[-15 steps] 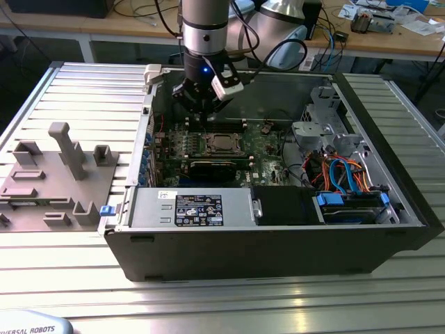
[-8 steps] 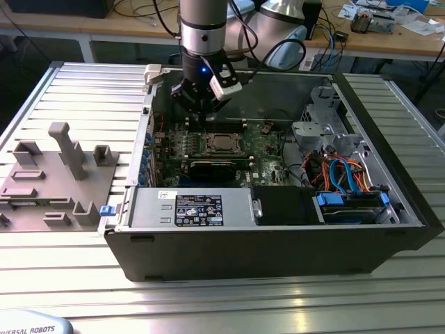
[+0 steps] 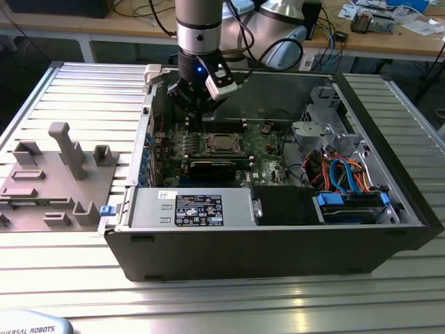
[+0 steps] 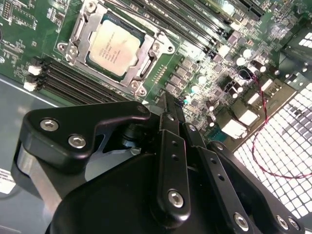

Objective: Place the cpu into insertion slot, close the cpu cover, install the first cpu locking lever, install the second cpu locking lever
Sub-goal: 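Install the first cpu locking lever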

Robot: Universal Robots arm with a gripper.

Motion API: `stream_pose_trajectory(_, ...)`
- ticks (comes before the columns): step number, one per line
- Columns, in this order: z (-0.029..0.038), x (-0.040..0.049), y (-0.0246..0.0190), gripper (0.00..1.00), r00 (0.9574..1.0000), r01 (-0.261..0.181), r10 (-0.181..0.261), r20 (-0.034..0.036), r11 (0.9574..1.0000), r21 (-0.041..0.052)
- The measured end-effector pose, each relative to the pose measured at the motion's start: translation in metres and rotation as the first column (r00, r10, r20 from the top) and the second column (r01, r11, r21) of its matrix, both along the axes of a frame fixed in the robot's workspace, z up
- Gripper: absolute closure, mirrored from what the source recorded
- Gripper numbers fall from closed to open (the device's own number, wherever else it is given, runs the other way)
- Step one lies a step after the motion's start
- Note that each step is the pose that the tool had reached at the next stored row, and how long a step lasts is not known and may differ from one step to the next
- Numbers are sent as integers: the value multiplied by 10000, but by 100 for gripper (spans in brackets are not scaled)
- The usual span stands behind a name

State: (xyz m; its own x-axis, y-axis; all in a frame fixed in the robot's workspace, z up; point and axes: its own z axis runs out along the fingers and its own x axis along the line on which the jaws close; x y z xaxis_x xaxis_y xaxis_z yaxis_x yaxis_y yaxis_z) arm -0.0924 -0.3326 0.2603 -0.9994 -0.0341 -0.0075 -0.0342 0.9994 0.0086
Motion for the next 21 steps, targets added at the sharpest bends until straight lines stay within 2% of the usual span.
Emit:
stream_pose_trajectory(4,-3,-40,42,89,10000,-1,1,-1,10000,48)
stream_pose_trajectory(7,-4,-61,112,89,10000,0,0,0,9999,103)
stream_pose_trajectory(11,-5,-78,174,89,10000,0,0,0,9999,166)
stream_pose_trajectory(15,-6,-84,216,89,10000,-7,7,0,9997,240)
stream_pose_trajectory(18,-7,-80,258,89,10000,-17,17,0,9997,258)
stream_pose_trajectory(21,-6,-42,262,89,10000,-24,24,-1,9997,258)
